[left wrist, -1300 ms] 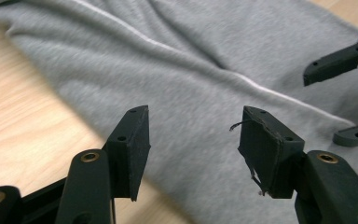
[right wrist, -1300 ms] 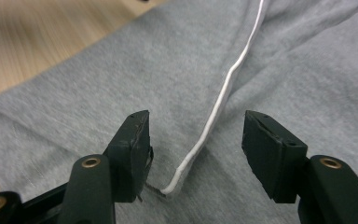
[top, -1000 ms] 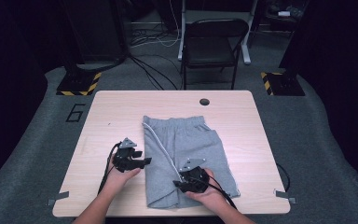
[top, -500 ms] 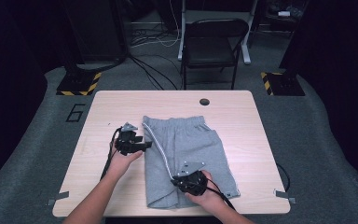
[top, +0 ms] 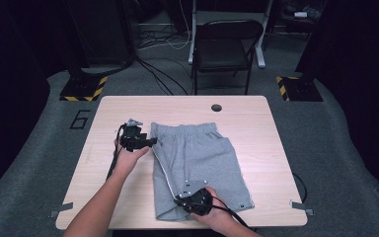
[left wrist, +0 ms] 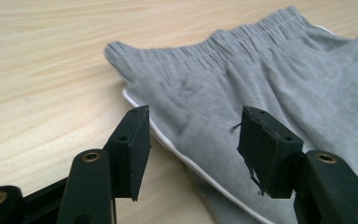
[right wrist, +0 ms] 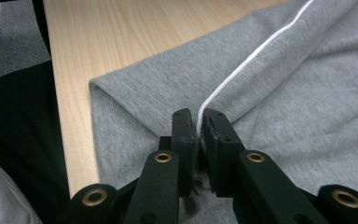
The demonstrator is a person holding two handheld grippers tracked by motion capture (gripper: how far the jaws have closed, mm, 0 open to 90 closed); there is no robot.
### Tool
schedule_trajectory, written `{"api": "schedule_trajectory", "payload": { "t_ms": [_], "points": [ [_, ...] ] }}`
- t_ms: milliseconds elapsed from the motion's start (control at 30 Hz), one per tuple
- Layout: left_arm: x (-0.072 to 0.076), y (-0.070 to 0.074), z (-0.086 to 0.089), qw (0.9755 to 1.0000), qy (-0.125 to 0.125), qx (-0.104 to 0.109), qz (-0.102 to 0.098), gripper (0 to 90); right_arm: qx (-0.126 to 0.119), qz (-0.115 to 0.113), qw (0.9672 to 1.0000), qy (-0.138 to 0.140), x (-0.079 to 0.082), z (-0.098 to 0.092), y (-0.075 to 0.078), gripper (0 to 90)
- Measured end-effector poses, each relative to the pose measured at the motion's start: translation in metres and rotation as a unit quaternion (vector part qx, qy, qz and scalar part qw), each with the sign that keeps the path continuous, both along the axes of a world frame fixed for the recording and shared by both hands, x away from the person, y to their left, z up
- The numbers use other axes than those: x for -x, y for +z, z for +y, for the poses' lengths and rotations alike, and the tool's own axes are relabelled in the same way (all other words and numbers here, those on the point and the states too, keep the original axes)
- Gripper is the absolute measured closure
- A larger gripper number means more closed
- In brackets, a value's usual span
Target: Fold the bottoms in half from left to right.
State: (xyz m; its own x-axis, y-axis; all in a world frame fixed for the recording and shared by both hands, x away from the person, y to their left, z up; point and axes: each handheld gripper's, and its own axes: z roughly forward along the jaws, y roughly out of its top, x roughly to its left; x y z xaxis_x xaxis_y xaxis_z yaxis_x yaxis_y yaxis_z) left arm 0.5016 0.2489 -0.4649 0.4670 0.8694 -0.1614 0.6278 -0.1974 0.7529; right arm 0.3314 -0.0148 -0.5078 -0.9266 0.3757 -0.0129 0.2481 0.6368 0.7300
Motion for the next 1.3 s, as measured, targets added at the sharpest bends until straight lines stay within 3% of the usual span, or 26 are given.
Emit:
{"api": "schedule_trajectory", "payload": {
  "t_ms": [200, 333, 367, 500, 667, 833, 1067, 1200, 1300],
  "points": [
    [-0.013, -0.013, 0.005, 0.9997, 0.020, -0.007, 0.014, 44.8, 0.006, -0.003, 1.0000, -0.002, 0.002, 0.000, -0.005, 82.5],
    [-0.020, -0.022, 0.005, 0.9993, 0.033, 0.013, 0.011, 45.8, 0.005, 0.004, 0.9999, -0.009, 0.002, -0.002, -0.007, 82.2],
    [-0.020, -0.024, 0.004, 0.9987, 0.039, 0.025, 0.021, 46.0, 0.001, 0.007, 0.9999, -0.013, 0.002, -0.003, -0.008, 82.0],
    [-0.028, -0.030, 0.005, 0.9977, 0.044, 0.035, 0.038, 46.3, 0.000, 0.003, 0.9999, -0.012, 0.003, -0.003, -0.009, 81.5],
    [-0.035, -0.031, 0.000, 0.9981, 0.038, 0.025, 0.042, 48.4, -0.002, 0.006, 0.9999, -0.013, 0.003, -0.004, -0.010, 81.4],
    [-0.039, -0.037, -0.003, 0.9979, 0.037, 0.018, 0.051, 59.8, 0.001, 0.004, 0.9999, -0.014, 0.004, -0.004, -0.009, 81.2],
    [-0.037, -0.033, -0.007, 0.9985, 0.043, 0.002, 0.033, 82.3, 0.001, 0.001, 0.9999, -0.013, 0.003, -0.005, -0.009, 81.1],
    [-0.034, -0.027, -0.009, 0.9990, 0.041, -0.008, 0.015, 85.3, -0.003, -0.001, 0.9999, -0.013, 0.002, -0.006, -0.007, 81.1],
    [-0.032, -0.021, -0.007, 0.9991, 0.043, -0.002, 0.002, 85.8, -0.006, -0.003, 0.9999, -0.014, 0.002, -0.008, -0.003, 81.2]
  ]
}}
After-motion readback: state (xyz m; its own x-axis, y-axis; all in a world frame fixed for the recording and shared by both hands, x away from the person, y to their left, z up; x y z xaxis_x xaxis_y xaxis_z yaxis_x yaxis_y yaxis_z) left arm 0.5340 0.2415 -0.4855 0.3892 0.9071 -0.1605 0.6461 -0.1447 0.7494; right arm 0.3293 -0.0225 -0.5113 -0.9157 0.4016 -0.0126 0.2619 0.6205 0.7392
